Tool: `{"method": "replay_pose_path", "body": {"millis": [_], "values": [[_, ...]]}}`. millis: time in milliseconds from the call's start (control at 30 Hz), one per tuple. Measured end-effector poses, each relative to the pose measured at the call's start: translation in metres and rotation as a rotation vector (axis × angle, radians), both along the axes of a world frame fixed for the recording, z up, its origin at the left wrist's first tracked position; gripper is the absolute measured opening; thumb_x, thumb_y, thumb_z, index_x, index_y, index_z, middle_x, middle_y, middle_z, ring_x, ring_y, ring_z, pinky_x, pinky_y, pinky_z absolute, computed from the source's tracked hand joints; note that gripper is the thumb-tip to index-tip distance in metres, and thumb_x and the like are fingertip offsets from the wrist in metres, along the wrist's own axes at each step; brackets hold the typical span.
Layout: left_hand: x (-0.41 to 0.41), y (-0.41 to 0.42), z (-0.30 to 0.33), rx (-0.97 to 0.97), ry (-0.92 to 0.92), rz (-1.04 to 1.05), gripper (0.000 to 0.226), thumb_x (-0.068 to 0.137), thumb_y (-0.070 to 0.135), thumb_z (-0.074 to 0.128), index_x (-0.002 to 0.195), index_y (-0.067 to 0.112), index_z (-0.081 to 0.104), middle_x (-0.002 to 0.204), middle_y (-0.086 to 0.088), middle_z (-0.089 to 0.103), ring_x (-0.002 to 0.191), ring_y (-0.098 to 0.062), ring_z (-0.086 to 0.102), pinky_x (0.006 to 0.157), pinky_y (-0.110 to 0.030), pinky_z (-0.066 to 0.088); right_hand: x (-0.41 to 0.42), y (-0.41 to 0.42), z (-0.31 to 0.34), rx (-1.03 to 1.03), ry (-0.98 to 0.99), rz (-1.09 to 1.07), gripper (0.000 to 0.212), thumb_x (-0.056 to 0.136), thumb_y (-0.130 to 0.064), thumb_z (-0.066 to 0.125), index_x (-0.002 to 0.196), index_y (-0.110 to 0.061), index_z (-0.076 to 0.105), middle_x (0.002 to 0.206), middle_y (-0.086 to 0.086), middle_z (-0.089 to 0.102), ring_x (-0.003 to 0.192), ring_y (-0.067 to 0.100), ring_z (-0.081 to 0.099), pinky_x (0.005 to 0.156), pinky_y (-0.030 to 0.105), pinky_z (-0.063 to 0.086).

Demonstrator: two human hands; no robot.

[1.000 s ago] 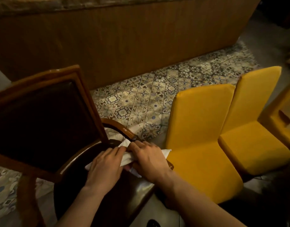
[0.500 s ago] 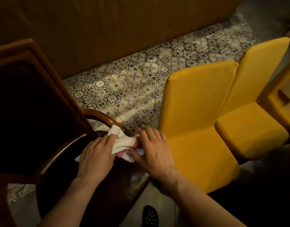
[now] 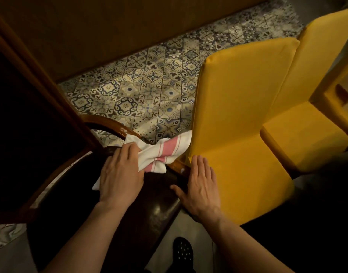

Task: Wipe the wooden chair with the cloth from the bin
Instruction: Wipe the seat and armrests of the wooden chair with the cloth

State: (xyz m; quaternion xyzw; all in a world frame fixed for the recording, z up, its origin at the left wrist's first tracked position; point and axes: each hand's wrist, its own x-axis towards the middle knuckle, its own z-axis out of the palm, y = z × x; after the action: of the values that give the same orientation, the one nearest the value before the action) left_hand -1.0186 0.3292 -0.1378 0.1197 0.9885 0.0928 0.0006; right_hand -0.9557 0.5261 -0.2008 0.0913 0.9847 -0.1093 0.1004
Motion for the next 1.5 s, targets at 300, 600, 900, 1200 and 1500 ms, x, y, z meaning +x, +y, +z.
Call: {"method": "replay_pose_path", "body": {"millis": [300,600,900,1200,1500], "values": [[0.004,0.019,-0.031,0.072,-0.048,0.062,0.075,0.075,0.012,0.078,0.139,0.007,0.039,0.130,-0.014,0.057,0.116,-0.031,0.055,0.093,-0.044,0.047,0.011,0.001,-0.028,-0.032,0.010,0.011,0.108,0.088,-0.068,0.045,0.151,-0.010,-0.021,0.163,0.011,-0.015,0.147,0.027,-0.019,0.121,0.047,0.006],[0.039,0.075,-0.038,0.226,-0.129,-0.440,0.082,0.077,0.008,0.040,0.153,0.036,0.024,0.161,0.008,0.027,0.144,-0.018,0.030,0.097,-0.043,0.042,0.016,0.008,-0.024,-0.116,0.023,0.091,0.062,0.086,-0.045,0.037,0.140,-0.015,0.046,0.138,0.014,0.055,0.127,0.036,0.049,0.101,0.046,0.039],[0.032,0.081,-0.067,0.265,-0.228,-0.410,0.090,0.073,0.000,0.059,0.148,0.038,0.029,0.151,0.010,0.040,0.142,-0.008,0.028,0.101,-0.037,0.040,0.016,0.012,-0.031,-0.105,0.049,0.100,0.047,0.087,-0.044,0.051,0.128,-0.022,0.049,0.117,0.003,0.065,0.106,0.027,0.058,0.093,0.039,0.042],[0.003,0.058,-0.058,0.055,-0.113,-0.355,0.060,0.067,0.001,0.058,0.124,0.019,0.062,0.131,-0.001,0.064,0.126,-0.022,0.054,0.089,-0.041,0.051,0.014,0.015,-0.032,-0.039,0.051,0.120,0.088,0.087,-0.056,0.051,0.153,-0.013,0.013,0.159,0.013,0.022,0.148,0.032,0.009,0.119,0.048,0.012],[0.006,0.058,-0.068,0.115,-0.126,-0.269,0.076,0.065,-0.015,0.074,0.133,0.013,0.056,0.139,-0.008,0.058,0.136,-0.025,0.044,0.106,-0.044,0.042,0.013,0.011,-0.030,-0.080,0.032,0.070,0.104,0.087,-0.056,0.055,0.154,-0.012,-0.011,0.164,0.011,-0.008,0.147,0.026,-0.022,0.120,0.047,0.005]]}}
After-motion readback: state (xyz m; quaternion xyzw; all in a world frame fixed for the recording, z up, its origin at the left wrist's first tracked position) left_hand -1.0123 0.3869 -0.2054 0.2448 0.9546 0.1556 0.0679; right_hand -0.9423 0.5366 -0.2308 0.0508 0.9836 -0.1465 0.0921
